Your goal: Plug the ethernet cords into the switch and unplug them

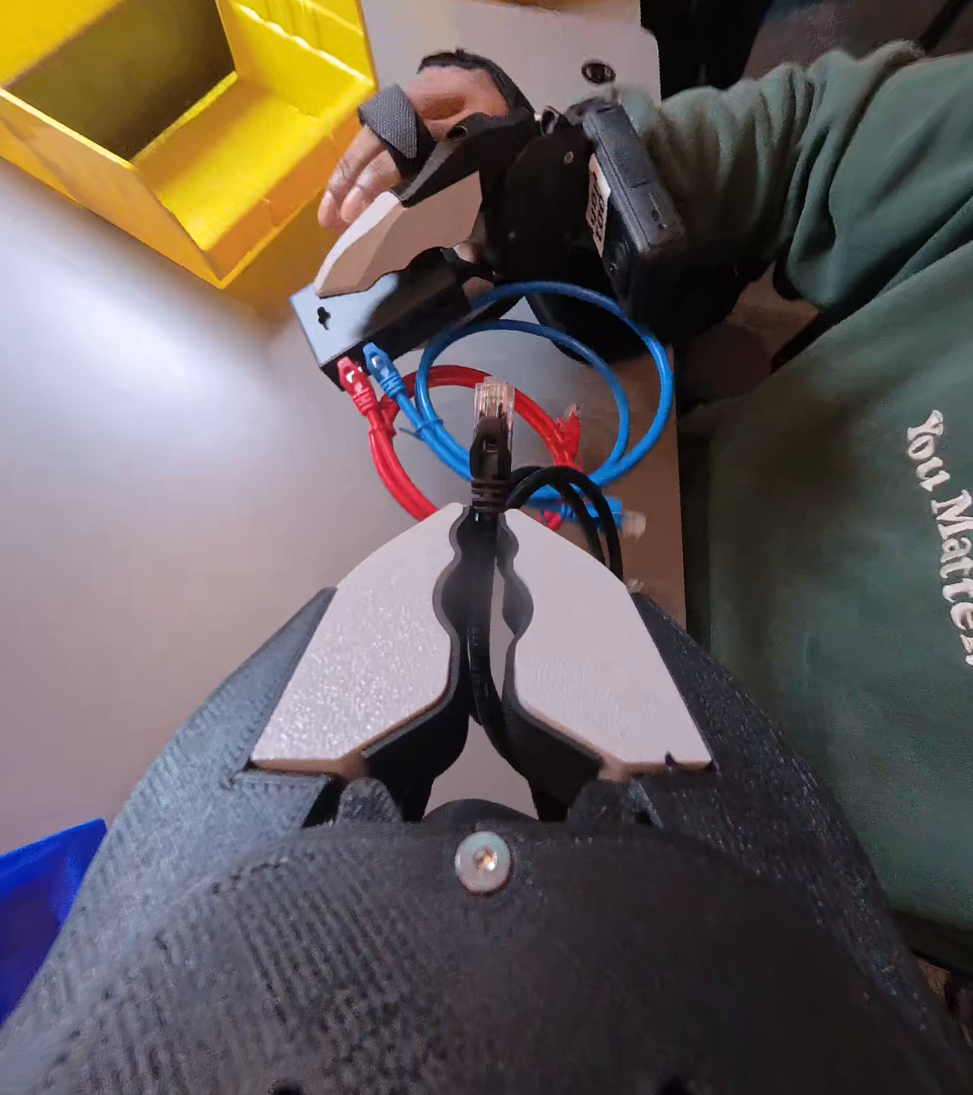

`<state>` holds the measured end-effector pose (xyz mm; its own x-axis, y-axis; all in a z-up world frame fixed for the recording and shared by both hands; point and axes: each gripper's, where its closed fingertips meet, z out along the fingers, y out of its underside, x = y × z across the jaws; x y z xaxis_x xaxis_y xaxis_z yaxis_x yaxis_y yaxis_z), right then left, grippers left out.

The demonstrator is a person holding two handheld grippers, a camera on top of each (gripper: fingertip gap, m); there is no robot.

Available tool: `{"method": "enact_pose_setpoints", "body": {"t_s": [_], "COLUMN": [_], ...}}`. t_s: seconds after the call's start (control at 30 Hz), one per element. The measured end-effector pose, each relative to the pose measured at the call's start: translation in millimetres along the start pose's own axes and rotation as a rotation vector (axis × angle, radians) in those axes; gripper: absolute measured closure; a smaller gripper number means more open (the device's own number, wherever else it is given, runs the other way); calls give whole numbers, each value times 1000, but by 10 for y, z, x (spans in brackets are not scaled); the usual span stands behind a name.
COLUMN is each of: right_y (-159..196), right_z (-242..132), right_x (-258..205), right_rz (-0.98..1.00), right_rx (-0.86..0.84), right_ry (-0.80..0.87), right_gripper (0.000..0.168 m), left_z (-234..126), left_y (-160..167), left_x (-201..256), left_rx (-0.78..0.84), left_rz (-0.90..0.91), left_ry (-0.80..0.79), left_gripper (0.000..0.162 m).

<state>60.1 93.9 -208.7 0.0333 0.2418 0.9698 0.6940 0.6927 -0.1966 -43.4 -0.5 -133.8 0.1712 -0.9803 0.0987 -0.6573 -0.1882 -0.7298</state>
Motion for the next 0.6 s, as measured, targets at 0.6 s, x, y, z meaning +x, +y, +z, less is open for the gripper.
{"method": "enact_pose_setpoints", "body": {"t_s": [0.6], "right_y": [-185], "right_z": [172], "right_x": [-339], "right_rz": [80], "right_rx": [-138], "right_ry": [-158], "right_gripper": [126], "left_z": [1002], "left_y": [371], "left_x": [-324], "left_rx": [-242], "left_rz": [-297], "left_ry": [87], "left_gripper": [154]}}
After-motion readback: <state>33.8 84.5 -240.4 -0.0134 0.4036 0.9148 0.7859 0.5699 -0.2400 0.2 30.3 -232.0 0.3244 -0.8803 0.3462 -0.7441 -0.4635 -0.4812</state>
